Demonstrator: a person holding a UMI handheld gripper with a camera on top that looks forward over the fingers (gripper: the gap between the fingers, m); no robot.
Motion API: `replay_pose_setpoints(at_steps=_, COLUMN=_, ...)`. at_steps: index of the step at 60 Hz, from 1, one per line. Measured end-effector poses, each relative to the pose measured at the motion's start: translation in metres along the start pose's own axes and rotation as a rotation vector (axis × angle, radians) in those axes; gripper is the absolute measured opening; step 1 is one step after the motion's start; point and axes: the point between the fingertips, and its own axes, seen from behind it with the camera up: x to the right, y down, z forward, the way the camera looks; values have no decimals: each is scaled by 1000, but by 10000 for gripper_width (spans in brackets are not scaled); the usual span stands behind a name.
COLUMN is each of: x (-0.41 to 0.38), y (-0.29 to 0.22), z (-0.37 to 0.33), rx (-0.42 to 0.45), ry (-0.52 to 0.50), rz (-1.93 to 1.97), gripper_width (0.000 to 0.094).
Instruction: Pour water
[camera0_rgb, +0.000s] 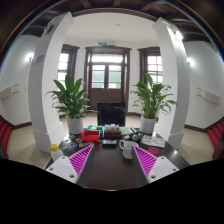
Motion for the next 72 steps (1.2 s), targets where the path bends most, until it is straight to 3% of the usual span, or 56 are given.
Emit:
replay_pose_setpoints(at_steps=15, x=-77, y=47, z=11, rx=51, ry=-68, rz=-58, gripper_width=739)
replay_pose_setpoints(at_steps=28, x=-200, y=109, z=27, rx=32, ry=-308, rz=-116, gripper_width=742)
replay_pose_setpoints(at_steps=44, x=-271, y=131, z=91, rx=56, ry=-400, rz=-74, gripper_width=742)
replay_pose_setpoints(at_steps=63, x=-297, y=149, z=157, rx=26, ry=-411, rz=-40, gripper_width=736)
replay_pose_setpoints(at_steps=66, x=-297, y=146, z=169, rx=32, ry=-411, rz=-27, gripper_width=699)
replay_pose_setpoints(at_steps=68, x=-296, y=148, z=168, rx=50, ry=-396, rz=-16, gripper_width=578)
replay_pose_setpoints(at_steps=72, x=-296, y=146, z=170, rx=64, ry=-388, rz=0, gripper_width=532)
